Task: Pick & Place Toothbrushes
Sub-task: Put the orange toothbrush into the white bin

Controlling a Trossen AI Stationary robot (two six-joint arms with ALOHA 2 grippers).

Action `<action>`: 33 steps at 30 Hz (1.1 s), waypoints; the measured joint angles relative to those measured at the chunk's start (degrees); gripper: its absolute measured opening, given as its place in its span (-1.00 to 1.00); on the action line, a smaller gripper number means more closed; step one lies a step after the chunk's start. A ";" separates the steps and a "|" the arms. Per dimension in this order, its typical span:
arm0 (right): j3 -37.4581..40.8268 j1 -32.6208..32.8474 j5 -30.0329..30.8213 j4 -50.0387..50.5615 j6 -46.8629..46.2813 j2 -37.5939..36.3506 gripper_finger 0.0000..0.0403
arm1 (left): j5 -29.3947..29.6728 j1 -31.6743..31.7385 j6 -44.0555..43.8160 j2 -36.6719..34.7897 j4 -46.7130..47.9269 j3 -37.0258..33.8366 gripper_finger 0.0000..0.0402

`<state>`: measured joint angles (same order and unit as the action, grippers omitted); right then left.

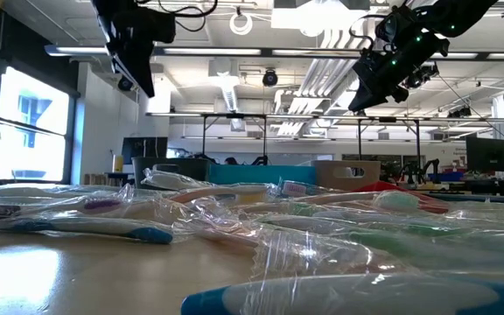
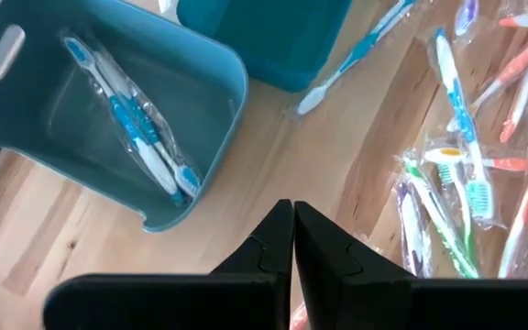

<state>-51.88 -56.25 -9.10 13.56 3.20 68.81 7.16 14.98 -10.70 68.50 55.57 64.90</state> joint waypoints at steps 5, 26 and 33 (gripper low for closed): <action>0.02 0.00 0.00 0.02 0.02 0.00 -0.67 | 0.00 0.00 -0.13 2.54 0.41 -0.04 -0.96; 0.02 0.00 0.01 0.06 -0.65 0.01 -0.67 | -0.62 0.00 5.68 3.37 5.51 -0.13 -0.98; 0.02 0.00 0.04 0.01 -4.34 0.01 -0.67 | 2.09 0.00 2.15 -7.72 -0.41 -10.07 -1.00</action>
<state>-51.86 -56.25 -9.06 13.58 -1.14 68.82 9.25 14.98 -8.55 60.79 55.16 54.84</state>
